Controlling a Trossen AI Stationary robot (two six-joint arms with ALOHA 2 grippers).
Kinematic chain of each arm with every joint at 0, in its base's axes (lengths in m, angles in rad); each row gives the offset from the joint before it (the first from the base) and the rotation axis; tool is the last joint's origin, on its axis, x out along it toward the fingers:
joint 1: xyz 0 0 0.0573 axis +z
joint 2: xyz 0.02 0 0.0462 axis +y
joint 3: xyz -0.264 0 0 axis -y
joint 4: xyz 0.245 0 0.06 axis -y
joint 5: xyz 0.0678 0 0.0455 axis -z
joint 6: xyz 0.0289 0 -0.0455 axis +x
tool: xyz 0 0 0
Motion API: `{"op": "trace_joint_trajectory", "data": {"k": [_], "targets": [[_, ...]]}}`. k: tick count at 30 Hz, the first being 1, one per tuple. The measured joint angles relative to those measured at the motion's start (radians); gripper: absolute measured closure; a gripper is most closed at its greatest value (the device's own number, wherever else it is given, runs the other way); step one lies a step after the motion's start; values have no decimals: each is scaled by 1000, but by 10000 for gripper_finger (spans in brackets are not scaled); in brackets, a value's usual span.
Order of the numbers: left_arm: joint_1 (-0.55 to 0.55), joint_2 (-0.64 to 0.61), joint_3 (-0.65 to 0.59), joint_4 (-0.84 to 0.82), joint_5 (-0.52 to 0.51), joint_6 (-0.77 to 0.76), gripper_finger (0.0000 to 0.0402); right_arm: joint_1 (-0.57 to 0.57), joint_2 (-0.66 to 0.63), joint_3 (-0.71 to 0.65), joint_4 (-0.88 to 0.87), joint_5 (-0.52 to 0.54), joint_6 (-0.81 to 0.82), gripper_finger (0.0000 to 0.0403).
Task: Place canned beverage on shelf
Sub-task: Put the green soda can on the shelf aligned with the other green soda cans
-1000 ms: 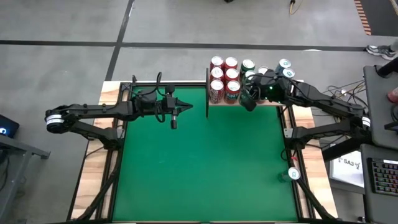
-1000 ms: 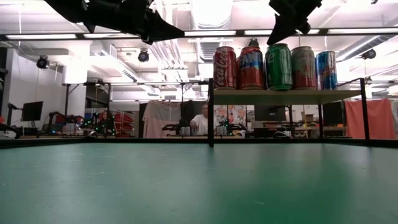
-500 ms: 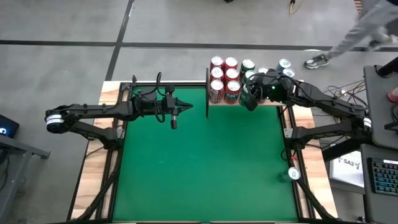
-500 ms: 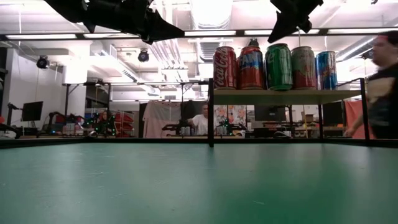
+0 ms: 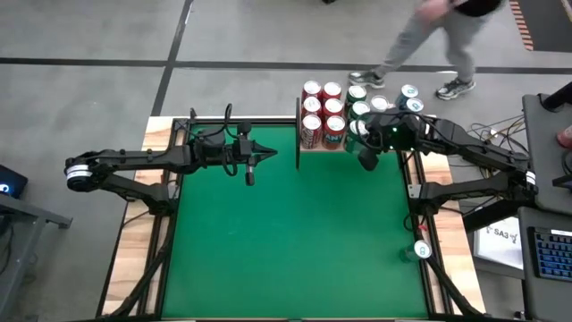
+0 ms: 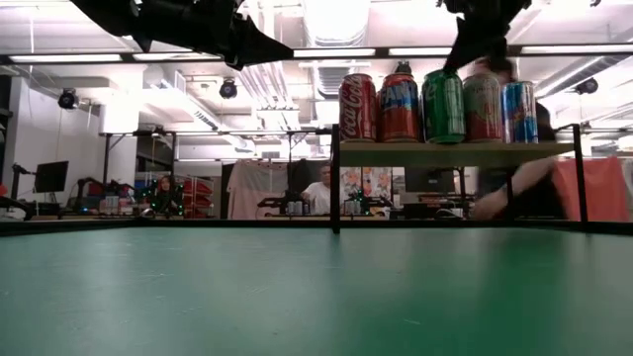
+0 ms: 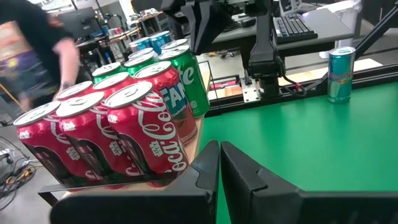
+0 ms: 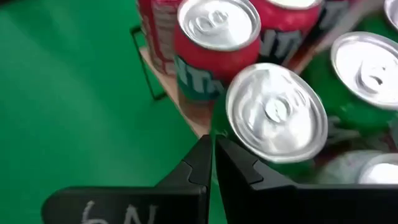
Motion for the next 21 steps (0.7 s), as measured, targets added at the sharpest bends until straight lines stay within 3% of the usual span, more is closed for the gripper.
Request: {"op": "trace_joint_trajectory", "data": {"k": [6, 21], "targets": [[0, 0, 0, 0, 0, 0, 402, 0, 0, 0, -26, 69, 9, 390], [0, 0, 0, 0, 0, 0, 402, 0, 0, 0, 36, 71, -15, 390]]}}
